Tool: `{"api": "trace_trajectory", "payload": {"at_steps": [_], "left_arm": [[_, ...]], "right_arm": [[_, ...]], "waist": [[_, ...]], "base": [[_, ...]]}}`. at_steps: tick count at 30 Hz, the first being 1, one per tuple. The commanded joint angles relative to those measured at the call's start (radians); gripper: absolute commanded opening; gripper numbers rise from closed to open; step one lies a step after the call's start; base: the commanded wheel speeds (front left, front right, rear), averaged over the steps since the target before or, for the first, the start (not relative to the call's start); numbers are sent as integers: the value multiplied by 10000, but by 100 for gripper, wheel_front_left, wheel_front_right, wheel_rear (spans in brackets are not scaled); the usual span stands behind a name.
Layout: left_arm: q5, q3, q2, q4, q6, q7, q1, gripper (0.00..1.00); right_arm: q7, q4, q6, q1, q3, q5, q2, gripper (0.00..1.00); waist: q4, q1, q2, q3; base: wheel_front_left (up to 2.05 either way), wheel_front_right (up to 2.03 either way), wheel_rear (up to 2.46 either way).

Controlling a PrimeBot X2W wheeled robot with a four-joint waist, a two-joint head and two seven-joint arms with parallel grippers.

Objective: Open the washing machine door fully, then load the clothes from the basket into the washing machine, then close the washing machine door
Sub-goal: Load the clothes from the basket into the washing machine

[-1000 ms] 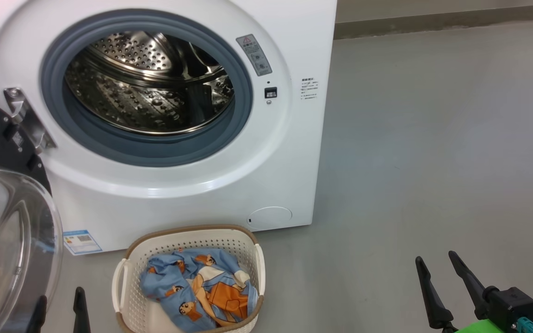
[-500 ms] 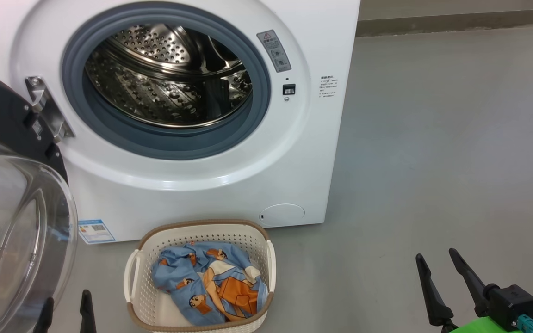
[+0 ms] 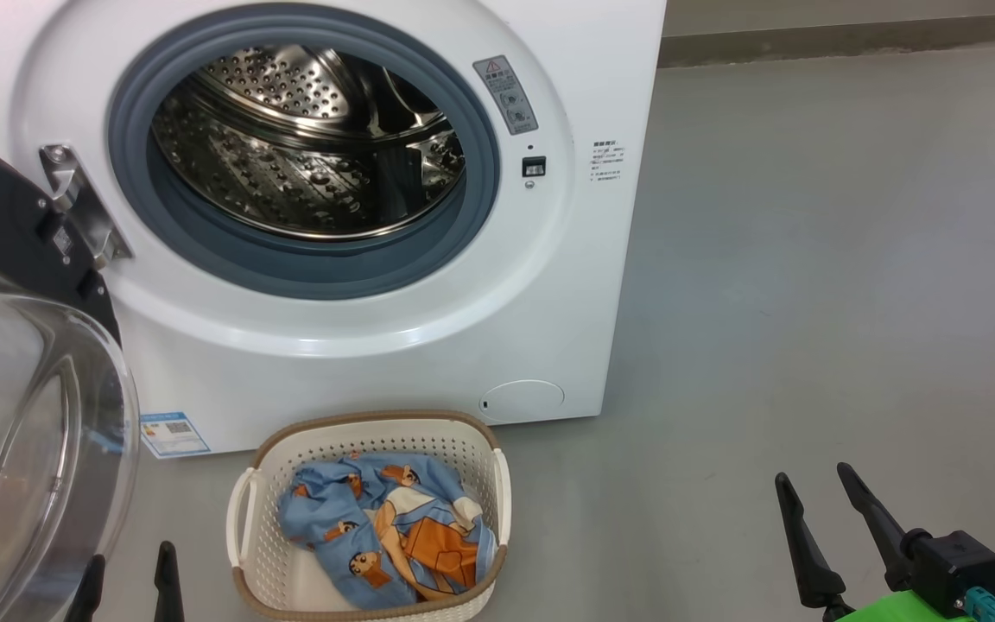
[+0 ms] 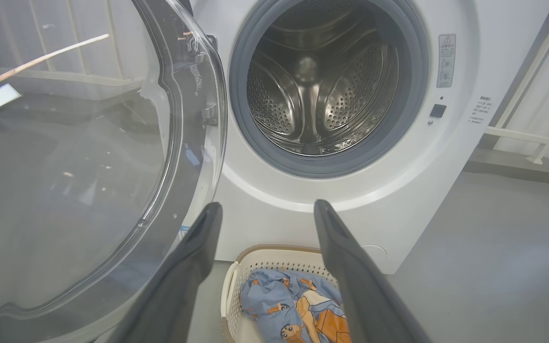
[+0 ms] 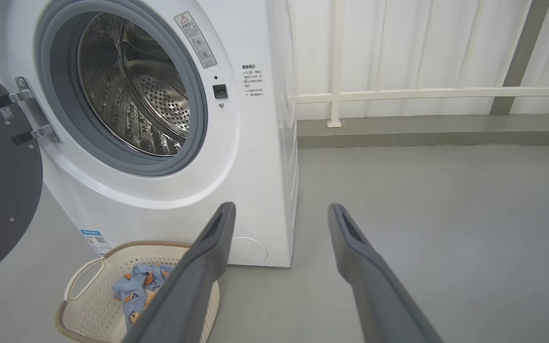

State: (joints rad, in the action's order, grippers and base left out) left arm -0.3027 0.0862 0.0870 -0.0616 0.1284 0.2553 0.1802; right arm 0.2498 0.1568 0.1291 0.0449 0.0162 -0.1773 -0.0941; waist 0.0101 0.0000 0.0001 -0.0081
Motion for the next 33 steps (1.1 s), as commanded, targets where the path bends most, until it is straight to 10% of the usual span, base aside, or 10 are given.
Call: {"api": "trace_trajectory", "payload": {"at_steps": [1,33], "left_arm": [[170,372,185,203,22,64,-251,100],[645,621,84,115,-23,65,-373,100]], "right_arm": [[120,-221,16,-361,-196,57,-72,100],[120,-227,16,-348,-158,42,-23,100]], "waist": [[-18,0,-1,6],[-24,0,-1,86]], "base": [[0,0,0],[55,-55,0]]}}
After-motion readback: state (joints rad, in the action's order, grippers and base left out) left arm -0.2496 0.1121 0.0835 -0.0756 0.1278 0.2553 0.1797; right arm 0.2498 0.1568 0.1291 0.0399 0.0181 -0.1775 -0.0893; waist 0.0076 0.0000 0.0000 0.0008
